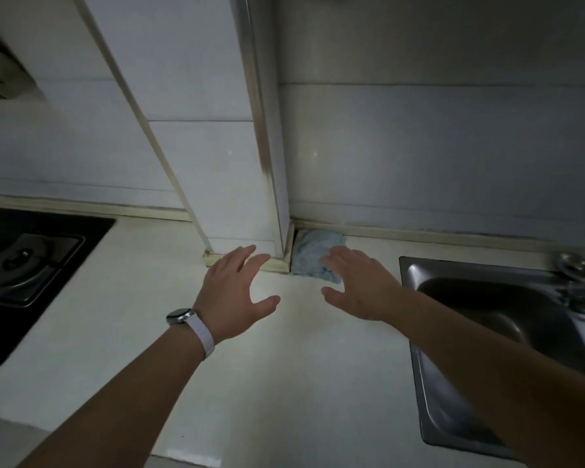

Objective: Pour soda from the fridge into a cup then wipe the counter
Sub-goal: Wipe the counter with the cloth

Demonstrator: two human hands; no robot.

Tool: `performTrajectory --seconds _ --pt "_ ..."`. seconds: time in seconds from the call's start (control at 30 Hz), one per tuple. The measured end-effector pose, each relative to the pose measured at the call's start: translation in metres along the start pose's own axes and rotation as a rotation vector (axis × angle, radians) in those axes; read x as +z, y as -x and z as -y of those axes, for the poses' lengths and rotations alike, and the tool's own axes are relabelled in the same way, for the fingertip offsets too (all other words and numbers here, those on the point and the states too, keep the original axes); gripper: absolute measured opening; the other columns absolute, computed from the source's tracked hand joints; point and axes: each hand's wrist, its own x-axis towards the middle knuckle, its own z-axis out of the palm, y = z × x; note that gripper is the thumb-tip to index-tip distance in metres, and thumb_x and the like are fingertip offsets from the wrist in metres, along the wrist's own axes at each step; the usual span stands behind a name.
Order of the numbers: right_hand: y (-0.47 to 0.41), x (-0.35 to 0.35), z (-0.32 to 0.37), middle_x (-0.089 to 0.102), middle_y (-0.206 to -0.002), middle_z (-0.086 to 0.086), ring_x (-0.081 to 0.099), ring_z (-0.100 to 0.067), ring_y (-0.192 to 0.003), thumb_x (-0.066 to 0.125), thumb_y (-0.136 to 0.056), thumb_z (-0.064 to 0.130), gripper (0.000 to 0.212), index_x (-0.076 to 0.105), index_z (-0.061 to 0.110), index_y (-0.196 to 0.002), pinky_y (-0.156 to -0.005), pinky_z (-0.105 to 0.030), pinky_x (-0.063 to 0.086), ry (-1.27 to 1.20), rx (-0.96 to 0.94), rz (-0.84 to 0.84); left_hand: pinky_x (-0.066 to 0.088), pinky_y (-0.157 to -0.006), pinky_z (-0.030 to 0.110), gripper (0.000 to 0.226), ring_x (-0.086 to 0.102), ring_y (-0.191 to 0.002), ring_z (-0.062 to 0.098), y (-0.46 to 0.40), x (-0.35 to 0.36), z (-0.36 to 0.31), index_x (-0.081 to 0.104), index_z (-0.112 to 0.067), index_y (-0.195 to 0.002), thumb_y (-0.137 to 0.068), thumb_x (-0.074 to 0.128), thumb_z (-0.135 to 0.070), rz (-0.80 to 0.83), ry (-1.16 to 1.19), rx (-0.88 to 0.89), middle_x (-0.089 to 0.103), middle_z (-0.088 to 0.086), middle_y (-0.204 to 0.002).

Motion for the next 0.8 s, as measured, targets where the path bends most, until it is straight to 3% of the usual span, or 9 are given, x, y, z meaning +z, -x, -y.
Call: performTrajectory --seconds 0.17,0.47,0.8 --pt "-0.04 0.028 -0.016 0.027 -0.155 0.0 0.029 -0.021 -0.138 0.052 -0.092 0.049 0.064 0.032 0.024 -0.147 -0.11 -0.04 0.029 -0.056 0.117 -0.011 0.014 -0.119 0.049 0.084 0.015 -0.148 0.023 -0.03 0.034 0.025 0.037 -0.031 -0.146 -0.073 0.04 -0.071 0.07 0.036 0.031 0.025 0.0 -0.159" --pt "-0.113 0.087 -0.05 0.028 -0.152 -0.004 0.033 -0.028 -0.136 0.059 -0.086 0.05 0.076 0.024 0.022 -0.147 -0.107 -0.045 0.035 -0.021 0.242 0.029 0.014 -0.117 0.052 0.079 0.021 -0.147 0.027 -0.078 0.089 0.064 0.042 -0.025 -0.145 -0.075 0.045 -0.062 0.126 -0.009 0.178 0.031 0.005 -0.157" --pt "-0.173 0.13 -0.071 0.005 -0.161 -0.007 0.008 -0.031 -0.147 0.054 -0.084 0.062 0.087 0.012 0.025 -0.151 -0.118 -0.048 0.017 0.138 0.214 0.064 0.018 -0.115 0.052 0.076 0.026 -0.144 0.029 -0.086 0.128 0.074 0.042 -0.027 -0.143 -0.075 0.045 -0.06 0.199 -0.008 0.174 0.033 0.006 -0.155"
